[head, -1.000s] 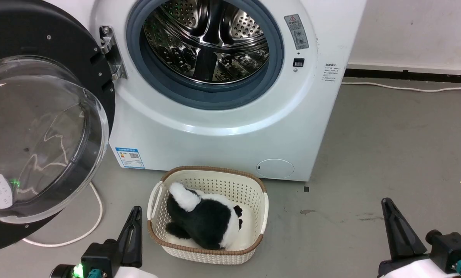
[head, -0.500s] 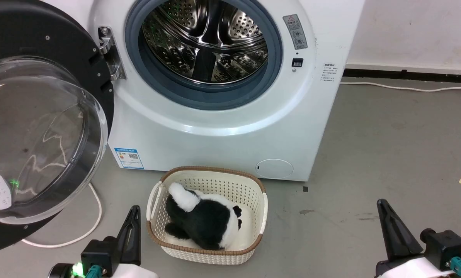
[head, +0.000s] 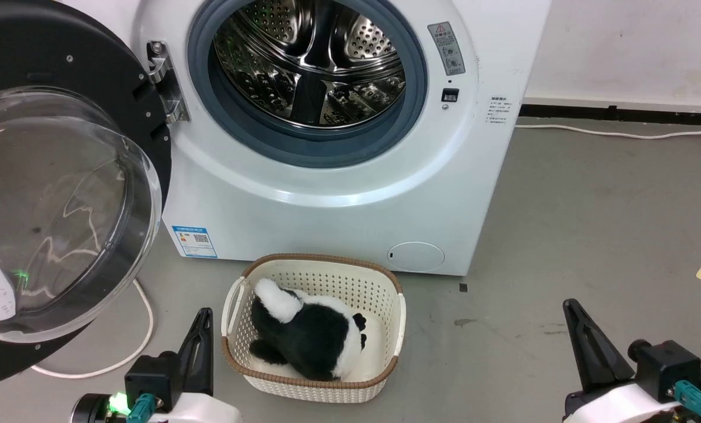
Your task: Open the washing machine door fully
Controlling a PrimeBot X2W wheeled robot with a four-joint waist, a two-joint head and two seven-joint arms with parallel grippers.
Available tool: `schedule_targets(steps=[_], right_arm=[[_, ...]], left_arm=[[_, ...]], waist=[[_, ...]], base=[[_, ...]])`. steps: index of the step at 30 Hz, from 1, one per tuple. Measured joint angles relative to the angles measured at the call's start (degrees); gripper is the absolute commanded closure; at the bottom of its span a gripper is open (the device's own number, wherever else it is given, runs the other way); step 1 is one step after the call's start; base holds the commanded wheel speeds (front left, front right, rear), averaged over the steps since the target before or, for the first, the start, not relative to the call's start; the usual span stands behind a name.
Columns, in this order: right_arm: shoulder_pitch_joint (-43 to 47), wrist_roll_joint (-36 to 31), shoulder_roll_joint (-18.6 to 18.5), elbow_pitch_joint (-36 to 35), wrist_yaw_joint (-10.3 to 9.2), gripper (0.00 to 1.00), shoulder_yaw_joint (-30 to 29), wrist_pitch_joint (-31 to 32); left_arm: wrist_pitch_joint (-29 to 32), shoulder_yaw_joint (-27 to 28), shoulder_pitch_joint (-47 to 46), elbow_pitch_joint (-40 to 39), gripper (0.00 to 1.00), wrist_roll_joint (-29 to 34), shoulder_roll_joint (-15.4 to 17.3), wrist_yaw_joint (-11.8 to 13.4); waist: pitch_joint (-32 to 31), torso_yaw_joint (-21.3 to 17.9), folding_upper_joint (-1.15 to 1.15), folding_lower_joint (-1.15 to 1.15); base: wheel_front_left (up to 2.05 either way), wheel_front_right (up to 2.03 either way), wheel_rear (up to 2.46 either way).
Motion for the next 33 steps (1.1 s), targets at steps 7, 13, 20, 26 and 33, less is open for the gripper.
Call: schedule_targets(steps=[7, 13, 20, 26, 33], right_arm=[[-0.1, -0.5, 0.0, 0.0, 0.0, 1.0, 0.3, 0.7], [-1.0, -1.1, 0.0, 0.0, 0.0, 1.0, 0.6, 1.8], [-1.1, -1.6, 0.0, 0.0, 0.0, 1.0, 0.8, 2.7], [-1.2, -1.7, 0.0, 0.0, 0.0, 1.0, 1.0, 3.5], [-1.4, -2.1, 0.0, 0.0, 0.0, 1.0, 1.3, 4.1]], left_arm=[[0.6, 0.4, -0.1, 0.0, 1.0, 0.4, -0.1, 0.0], [1.9, 1.0, -0.9, 0.0, 1.0, 1.1, -0.3, -0.1], [2.7, 1.3, -1.1, 0.0, 1.0, 1.5, -0.5, -0.3], [3.4, 1.5, -1.2, 0.0, 1.0, 1.9, -0.9, -0.4], [4.1, 1.7, -1.9, -0.1, 1.0, 2.3, -1.2, -0.5]], waist=[[0.0, -0.1, 0.0, 0.0], [0.0, -0.2, 0.0, 0.0], [-0.1, -0.3, 0.0, 0.0], [-0.1, -0.4, 0.0, 0.0], [-0.1, -0.5, 0.0, 0.0]], base=[[0.0, 0.0, 0.0], [0.0, 0.0, 0.0], [0.0, 0.0, 0.0], [0.0, 0.0, 0.0], [0.0, 0.0, 0.0]])
